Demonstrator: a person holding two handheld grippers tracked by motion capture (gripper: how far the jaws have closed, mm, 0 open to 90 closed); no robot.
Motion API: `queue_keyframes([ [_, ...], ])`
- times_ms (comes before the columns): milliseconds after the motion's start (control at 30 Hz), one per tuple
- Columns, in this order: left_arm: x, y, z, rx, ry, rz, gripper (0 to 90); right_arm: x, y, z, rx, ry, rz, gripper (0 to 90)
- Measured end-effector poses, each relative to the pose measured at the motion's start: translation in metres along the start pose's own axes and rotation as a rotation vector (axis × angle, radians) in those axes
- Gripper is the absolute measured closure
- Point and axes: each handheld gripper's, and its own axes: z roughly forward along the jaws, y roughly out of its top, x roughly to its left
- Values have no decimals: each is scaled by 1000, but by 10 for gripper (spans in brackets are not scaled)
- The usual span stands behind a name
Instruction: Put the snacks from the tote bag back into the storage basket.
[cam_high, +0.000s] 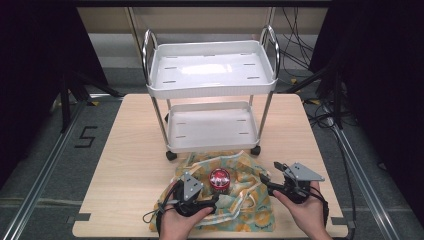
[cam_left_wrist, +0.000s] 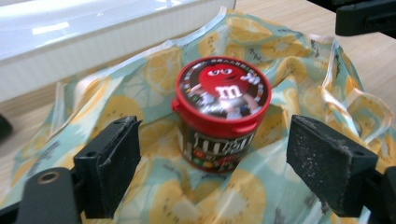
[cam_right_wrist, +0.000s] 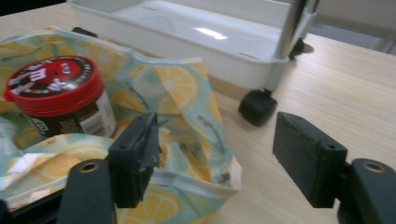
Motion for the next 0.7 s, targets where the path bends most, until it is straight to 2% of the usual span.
queue_keyframes([
  [33,-2,1,2,-3,-6,5,173,-3,-1,1,-8,0,-20,297],
  [67,-4,1,3,-6,-3,12,173,0,-2,-2,7,-20,48,289],
  [100,-4,1,3,-6,-3,12,172,0,-2,-2,7,-20,48,289],
  [133,-8,1,4,-14,-1,4,172,-5,-3,-3,-9,-38,-4,272],
  [167,-8,1,4,-14,-1,4,173,-4,-3,-5,4,-54,35,269],
  [200,-8,1,4,-19,2,2,173,-6,-3,-5,-15,-65,20,264],
  [233,-6,1,4,-8,16,7,173,-4,-3,-6,-5,-66,45,255],
  [267,-5,2,3,-11,25,-1,175,-7,-3,-6,-11,-62,16,251],
  [300,-5,2,3,-11,25,-1,177,-6,-3,-6,-15,-65,28,250],
  [333,-4,3,4,-16,34,1,177,-6,-3,-7,-1,-73,16,249],
  [367,-4,3,6,-18,40,-5,177,-2,-3,-8,20,-74,67,248],
  [400,-4,4,7,-11,48,-1,178,-6,-4,-6,-4,-65,21,248],
  [500,-4,4,12,4,47,-3,180,-4,-3,-5,-17,-77,33,247],
  [533,-5,5,15,10,51,1,180,-5,-4,-6,-5,-66,25,245],
  [633,-7,6,20,-5,44,-11,181,-5,-4,-5,-13,-74,40,244],
  [700,-8,7,21,-4,51,-18,182,-5,-4,-5,-10,-78,29,244],
])
